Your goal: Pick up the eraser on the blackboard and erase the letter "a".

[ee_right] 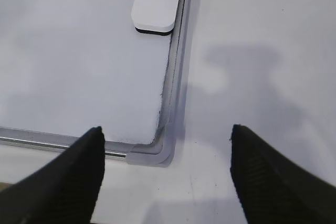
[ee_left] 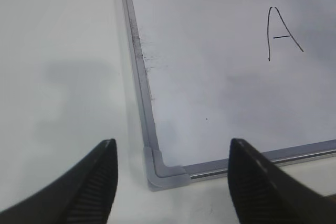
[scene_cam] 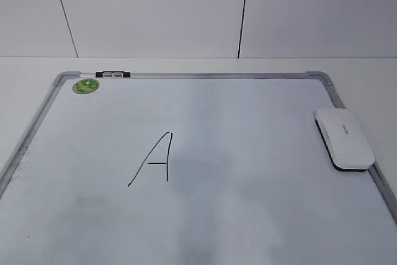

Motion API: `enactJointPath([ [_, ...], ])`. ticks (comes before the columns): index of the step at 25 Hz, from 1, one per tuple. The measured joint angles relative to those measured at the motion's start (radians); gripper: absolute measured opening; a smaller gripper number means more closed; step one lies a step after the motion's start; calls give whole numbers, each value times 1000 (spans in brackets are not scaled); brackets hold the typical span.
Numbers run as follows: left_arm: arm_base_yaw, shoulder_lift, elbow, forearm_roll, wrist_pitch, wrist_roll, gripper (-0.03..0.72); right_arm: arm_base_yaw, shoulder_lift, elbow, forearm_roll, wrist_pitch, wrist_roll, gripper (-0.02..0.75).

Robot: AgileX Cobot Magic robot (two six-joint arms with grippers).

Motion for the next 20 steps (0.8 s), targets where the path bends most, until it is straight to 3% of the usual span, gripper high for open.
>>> enactJointPath([
  [20, 0, -99, 0, -2, -2, 2, 497, 0, -104, 0, -1, -3, 0, 592],
])
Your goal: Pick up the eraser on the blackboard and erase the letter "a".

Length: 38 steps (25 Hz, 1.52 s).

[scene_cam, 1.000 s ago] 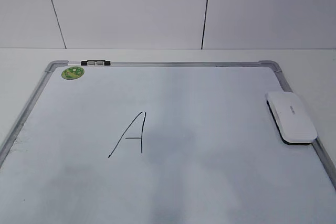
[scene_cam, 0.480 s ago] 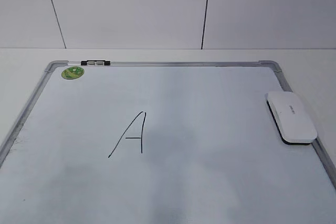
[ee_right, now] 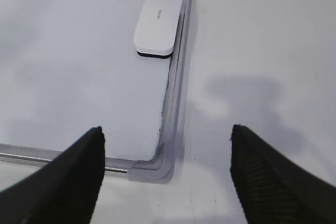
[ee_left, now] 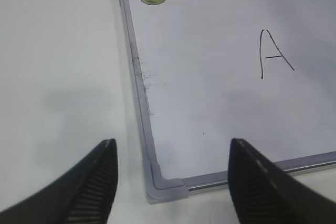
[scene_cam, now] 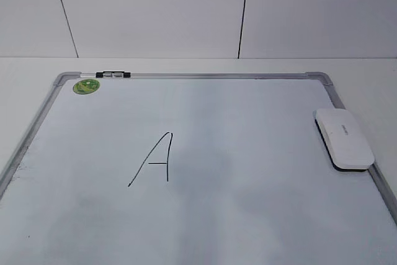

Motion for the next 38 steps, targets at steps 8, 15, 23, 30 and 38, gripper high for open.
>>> enactJointPath([
  [8, 0, -1, 2, 0, 0, 1, 497, 0, -5, 0, -2, 0, 0, 592],
  [15, 8, -1, 2, 0, 0, 1, 497, -58, -5, 0, -2, 0, 0, 593],
  [23, 83, -1, 2, 0, 0, 1, 497, -181, -5, 0, -2, 0, 0, 592],
  [30, 153, -1, 2, 0, 0, 1, 497, -218, -5, 0, -2, 0, -1, 592],
  [38, 153, -1, 2, 0, 0, 1, 497, -219, -5, 0, -2, 0, -1, 592],
])
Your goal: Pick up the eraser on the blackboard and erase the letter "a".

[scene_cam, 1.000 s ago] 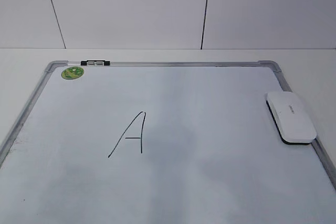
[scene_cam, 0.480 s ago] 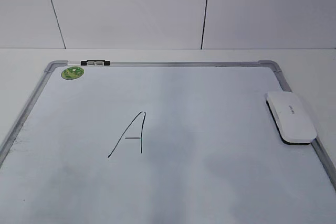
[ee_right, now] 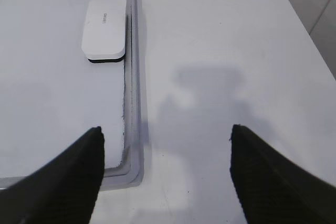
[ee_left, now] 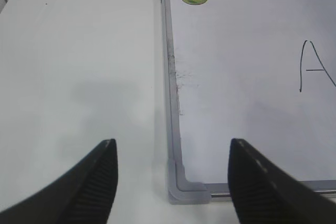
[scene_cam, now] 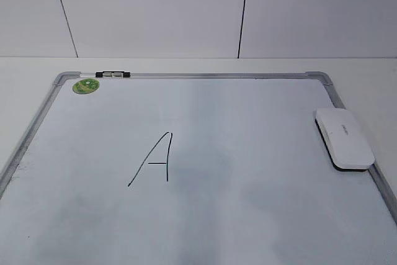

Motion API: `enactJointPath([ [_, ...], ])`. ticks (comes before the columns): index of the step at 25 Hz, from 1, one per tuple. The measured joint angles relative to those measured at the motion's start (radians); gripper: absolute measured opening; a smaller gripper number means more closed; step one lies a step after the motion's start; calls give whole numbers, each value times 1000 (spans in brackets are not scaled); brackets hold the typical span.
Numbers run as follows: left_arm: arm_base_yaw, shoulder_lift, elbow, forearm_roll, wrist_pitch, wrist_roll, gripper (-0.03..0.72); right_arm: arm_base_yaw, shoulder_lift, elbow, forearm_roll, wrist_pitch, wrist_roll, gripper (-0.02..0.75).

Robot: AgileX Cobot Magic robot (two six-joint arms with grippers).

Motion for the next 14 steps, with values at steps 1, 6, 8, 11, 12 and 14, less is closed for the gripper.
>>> enactJointPath([
  [1, 0, 0, 0, 0, 0, 0, 497, 0, 0, 0, 0, 0, 0, 592],
  [6, 0, 0, 0, 0, 0, 0, 497, 0, 0, 0, 0, 0, 0, 592],
  [8, 0, 0, 0, 0, 0, 0, 497, 0, 0, 0, 0, 0, 0, 592],
  [11, 0, 0, 0, 0, 0, 0, 497, 0, 0, 0, 0, 0, 0, 592],
  [12, 0, 0, 0, 0, 0, 0, 497, 0, 0, 0, 0, 0, 0, 592],
  [14, 0, 0, 0, 0, 0, 0, 497, 0, 0, 0, 0, 0, 0, 593],
])
